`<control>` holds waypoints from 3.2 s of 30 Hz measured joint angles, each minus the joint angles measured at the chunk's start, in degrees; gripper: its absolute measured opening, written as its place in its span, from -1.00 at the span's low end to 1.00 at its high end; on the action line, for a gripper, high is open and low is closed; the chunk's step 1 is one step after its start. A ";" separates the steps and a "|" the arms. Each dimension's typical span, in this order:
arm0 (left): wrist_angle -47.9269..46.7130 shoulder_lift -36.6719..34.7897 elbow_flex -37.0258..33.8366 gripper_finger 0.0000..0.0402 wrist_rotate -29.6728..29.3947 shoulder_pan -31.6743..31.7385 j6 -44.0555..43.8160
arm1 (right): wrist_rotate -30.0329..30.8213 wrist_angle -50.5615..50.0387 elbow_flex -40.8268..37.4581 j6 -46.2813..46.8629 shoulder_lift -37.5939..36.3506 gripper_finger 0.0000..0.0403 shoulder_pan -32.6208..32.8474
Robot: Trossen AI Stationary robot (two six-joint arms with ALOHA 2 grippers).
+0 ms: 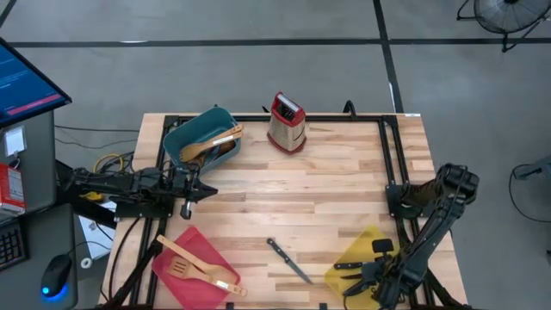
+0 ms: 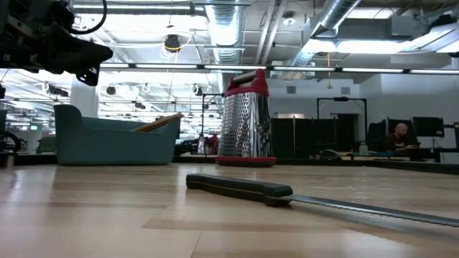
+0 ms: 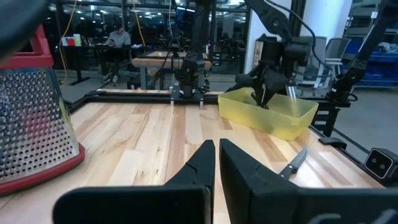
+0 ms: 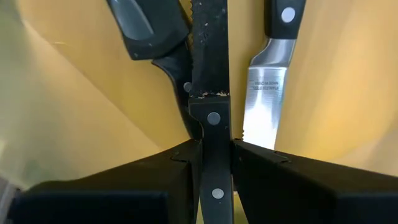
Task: Pick & Place Kitchen Items
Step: Put the black table knife into the yellow bin
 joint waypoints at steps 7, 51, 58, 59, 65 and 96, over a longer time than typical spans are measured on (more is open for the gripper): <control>0.04 0.00 0.00 -0.96 0.00 0.00 0.00 | -0.10 -0.20 0.02 0.09 1.46 -0.64 -0.60; 0.93 0.07 -0.01 -0.96 0.01 0.00 0.00 | 6.01 2.50 28.07 -16.83 9.19 0.29 -48.54; 1.11 0.07 0.00 -0.96 0.00 0.00 -0.01 | 5.55 -6.95 45.76 -18.47 25.77 0.29 -49.25; 1.12 0.07 -0.02 -0.96 0.00 -0.02 0.00 | 5.56 -8.51 48.06 -18.48 27.98 0.29 -49.12; 1.31 0.04 0.00 -0.96 0.00 0.00 0.00 | 1.66 -11.53 59.35 -20.88 38.56 0.29 -47.47; 2.17 0.04 -0.02 -0.96 0.00 0.00 0.00 | 0.72 -13.46 62.86 -24.44 40.18 0.29 -49.72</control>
